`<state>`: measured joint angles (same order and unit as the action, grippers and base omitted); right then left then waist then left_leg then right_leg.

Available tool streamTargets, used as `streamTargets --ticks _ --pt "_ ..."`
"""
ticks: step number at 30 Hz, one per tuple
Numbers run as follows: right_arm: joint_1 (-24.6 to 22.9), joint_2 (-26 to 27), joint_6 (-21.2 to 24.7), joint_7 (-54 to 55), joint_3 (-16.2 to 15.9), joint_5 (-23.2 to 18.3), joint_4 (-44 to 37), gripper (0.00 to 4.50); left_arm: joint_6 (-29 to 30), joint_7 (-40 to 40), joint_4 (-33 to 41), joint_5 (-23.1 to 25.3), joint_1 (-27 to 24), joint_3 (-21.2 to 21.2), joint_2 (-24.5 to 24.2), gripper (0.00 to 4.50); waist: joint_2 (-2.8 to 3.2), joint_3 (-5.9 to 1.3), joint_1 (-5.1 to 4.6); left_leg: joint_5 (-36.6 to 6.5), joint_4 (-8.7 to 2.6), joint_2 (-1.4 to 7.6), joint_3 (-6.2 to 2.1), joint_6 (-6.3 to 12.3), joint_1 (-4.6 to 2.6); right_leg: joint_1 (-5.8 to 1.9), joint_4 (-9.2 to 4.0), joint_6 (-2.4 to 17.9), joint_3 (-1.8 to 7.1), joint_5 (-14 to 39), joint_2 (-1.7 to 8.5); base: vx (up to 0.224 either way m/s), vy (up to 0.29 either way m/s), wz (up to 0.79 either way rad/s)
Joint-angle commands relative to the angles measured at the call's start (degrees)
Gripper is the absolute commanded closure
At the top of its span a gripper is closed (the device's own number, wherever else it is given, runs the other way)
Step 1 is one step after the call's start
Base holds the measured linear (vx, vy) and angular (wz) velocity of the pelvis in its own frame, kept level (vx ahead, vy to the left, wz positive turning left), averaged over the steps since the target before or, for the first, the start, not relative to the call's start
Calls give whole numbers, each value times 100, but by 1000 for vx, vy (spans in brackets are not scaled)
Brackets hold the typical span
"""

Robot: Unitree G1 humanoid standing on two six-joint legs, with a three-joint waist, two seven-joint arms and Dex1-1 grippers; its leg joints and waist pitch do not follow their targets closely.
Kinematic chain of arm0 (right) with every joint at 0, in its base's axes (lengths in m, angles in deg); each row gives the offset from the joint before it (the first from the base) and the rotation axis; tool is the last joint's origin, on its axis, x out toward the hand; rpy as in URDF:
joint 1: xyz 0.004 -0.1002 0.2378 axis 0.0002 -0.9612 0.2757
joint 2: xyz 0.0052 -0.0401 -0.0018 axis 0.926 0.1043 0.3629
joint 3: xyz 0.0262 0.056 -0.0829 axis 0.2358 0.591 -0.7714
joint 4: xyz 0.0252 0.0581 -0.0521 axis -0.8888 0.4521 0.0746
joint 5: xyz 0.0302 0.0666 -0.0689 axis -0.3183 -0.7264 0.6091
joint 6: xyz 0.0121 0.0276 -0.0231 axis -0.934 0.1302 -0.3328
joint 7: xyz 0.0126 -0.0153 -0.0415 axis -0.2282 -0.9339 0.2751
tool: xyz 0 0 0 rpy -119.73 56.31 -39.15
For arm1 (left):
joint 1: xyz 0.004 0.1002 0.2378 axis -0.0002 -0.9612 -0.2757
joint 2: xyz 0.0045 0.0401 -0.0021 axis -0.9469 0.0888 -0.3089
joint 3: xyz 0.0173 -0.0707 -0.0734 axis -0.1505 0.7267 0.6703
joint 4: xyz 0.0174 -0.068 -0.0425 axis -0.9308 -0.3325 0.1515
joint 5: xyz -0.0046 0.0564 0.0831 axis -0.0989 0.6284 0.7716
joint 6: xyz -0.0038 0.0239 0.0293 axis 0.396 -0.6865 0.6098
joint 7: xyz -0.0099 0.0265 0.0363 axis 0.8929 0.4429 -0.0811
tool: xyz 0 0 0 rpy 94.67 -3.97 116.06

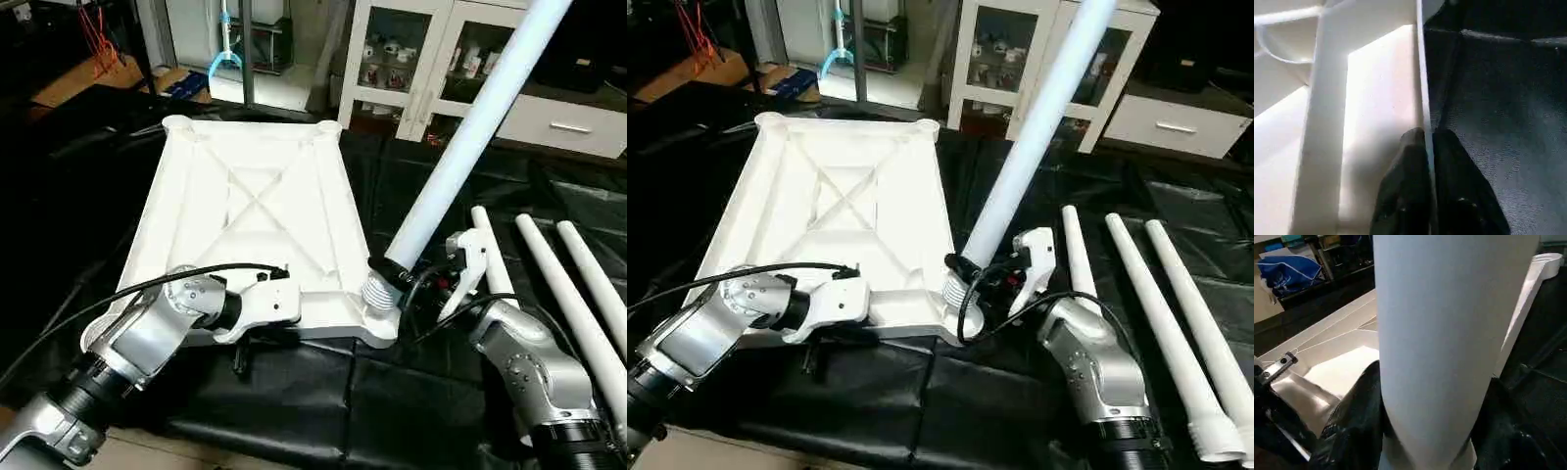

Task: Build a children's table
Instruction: Pick table leg

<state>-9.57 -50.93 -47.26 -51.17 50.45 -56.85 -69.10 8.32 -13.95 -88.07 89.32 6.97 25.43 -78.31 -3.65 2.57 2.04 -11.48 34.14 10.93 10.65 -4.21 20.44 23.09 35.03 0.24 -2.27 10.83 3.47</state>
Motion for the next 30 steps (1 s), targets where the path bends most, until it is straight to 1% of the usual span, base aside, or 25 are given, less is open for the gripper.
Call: streamTargets --ticks 1,2,3,4,5,6,7,8,9,10,11,12,13,14,15,16,17,18,20,21,24,25,26,27,30 --pt "-4 -88 -12 -8 153 -100 -238 264 -87 52 145 -131 0 25 76 388 11 -279 -17 -1156 -440 244 -77 53 -43 -163 -491 768 265 1997 409 0 0 0" --pt "-18 -92 -6 -14 156 -107 -266 264 -77 51 188 -137 9 30 90 379 7 -278 -23 -1127 -444 248 -77 50 -38 -163 -486 800 260 1871 400 0 0 0" --pt "-50 -98 6 -21 157 -119 -331 264 -68 30 276 -148 38 25 122 374 6 -306 -38 -964 -440 252 -78 30 -28 -195 -421 912 251 1340 381 0 0 0" --pt "-76 -98 12 -24 151 -124 -371 264 -44 -37 319 -158 52 -14 128 374 -12 -309 -49 -920 -435 251 -75 42 -30 -196 -400 956 247 1181 373 0 0 0" --pt "-102 -94 4 -39 147 -116 -396 264 -55 -51 310 -131 73 -52 163 371 -29 -317 -47 -804 -423 247 -71 89 -16 -226 -371 1025 251 938 381 0 0 0" --pt "-107 -93 1 -42 147 -114 -399 264 -60 -54 307 -125 77 -58 169 371 -34 -323 -45 -730 -414 243 -64 115 -17 -231 -359 1059 253 816 378 0 0 0" --pt "-118 -91 -4 -50 145 -110 -408 264 -73 -60 298 -109 86 -76 186 371 -39 -326 -45 -606 -396 237 -52 174 -21 -231 -339 1135 256 597 373 0 0 0" --pt "-141 -92 -10 -59 142 -111 -424 264 -82 -90 267 -58 100 -113 221 371 -42 -330 -43 -555 -388 232 -48 197 -18 -242 -329 1170 257 512 375 0 0 0" --pt "-157 -87 -26 -58 134 -100 -432 264 -104 -107 227 -20 117 -140 253 371 39 -339 -28 -448 -383 232 -55 227 -22 -255 -301 1228 261 336 382 0 0 0" --pt "-171 -82 -31 -49 132 -98 -444 264 -92 -129 203 -20 126 -151 292 371 -6 -346 -44 -389 -371 234 -44 259 -21 -260 -300 1270 257 202 371 0 0 0" --pt "-193 -78 -35 -34 137 -95 -465 264 -91 -124 167 -3 146 -172 339 371 -8 -343 -41 -370 -372 237 -41 286 -18 -263 -294 1312 256 142 370 0 0 0" --pt "-210 -73 -38 -20 140 -93 -480 264 -128 -121 132 37 166 -208 351 371 37 -342 -31 -387 -371 237 -43 284 -28 -260 -295 1327 256 142 374 0 0 0" --pt "-210 -73 -38 -20 140 -93 -480 264 -128 -121 132 37 166 -208 351 371 22 -337 -37 -424 -368 236 -36 285 -27 -258 -310 1329 257 169 371 0 0 0" --pt "-226 -72 -39 -10 142 -96 -493 264 -207 -123 83 118 181 -271 325 371 1 -330 -33 -543 -379 242 -45 254 -20 -273 -321 1311 257 337 380 0 0 0" --pt "-230 -72 -39 -8 142 -97 -497 264 -228 -124 69 142 185 -290 316 371 4 -322 -36 -629 -385 245 -49 225 -27 -264 -334 1283 255 487 382 0 0 0" --pt "-253 -66 -31 5 140 -96 -532 264 -281 -88 9 260 194 -350 281 371 37 -319 -34 -667 -388 243 -54 202 -25 -266 -339 1267 256 546 385 0 0 0" --pt "-268 -61 -25 15 138 -95 -557 264 -310 -60 -29 339 199 -387 258 371 20 -313 -45 -767 -393 246 -52 165 -31 -255 -362 1214 257 666 376 0 0 0" --pt "-283 -55 -18 26 139 -93 -583 264 -339 -27 -87 491 220 -463 206 371 21 -320 -41 -774 -391 247 -56 145 -33 -264 -356 1201 259 676 382 0 0 0" --pt "-288 -48 -18 35 150 -100 -592 264 -282 6 -134 569 235 -483 189 371 18 -312 -45 -826 -402 252 -60 103 -38 -258 -359 1173 258 721 381 0 0 0" --pt "-294 -41 -10 39 162 -117 -600 264 -272 40 -171 600 247 -475 201 389 17 -304 -46 -886 -407 250 -61 82 -41 -254 -369 1169 257 810 382 0 0 0" --pt "-299 -47 -14 37 167 -116 -601 264 -213 23 -246 704 280 -530 164 399 17 -293 -45 -1076 -414 246 -63 27 -53 -242 -404 1123 262 1110 387 0 0 0" --pt "-295 -42 -14 45 166 -113 -597 264 -228 -16 -265 726 273 -549 136 416 17 -292 -44 -1111 -412 241 -63 17 -56 -238 -411 1102 262 1184 387 0 0 0" --pt "-289 -34 -14 60 167 -109 -590 264 -240 -68 -281 726 250 -558 111 416 30 -282 -46 -1245 -423 241 -72 -24 -61 -227 -440 1039 262 1417 390 0 0 0" --pt "-289 -32 -13 64 168 -108 -591 264 -243 -77 -288 725 246 -557 110 433 27 -283 -46 -1269 -426 243 -78 -37 -58 -230 -440 1019 260 1470 392 0 0 0" --pt "-233 11 -21 172 258 -131 -535 264 -129 -50 -305 847 235 -562 48 441 34 -283 -44 -1320 -429 244 -81 -65 -68 -207 -452 975 262 1570 388 0 0 0"
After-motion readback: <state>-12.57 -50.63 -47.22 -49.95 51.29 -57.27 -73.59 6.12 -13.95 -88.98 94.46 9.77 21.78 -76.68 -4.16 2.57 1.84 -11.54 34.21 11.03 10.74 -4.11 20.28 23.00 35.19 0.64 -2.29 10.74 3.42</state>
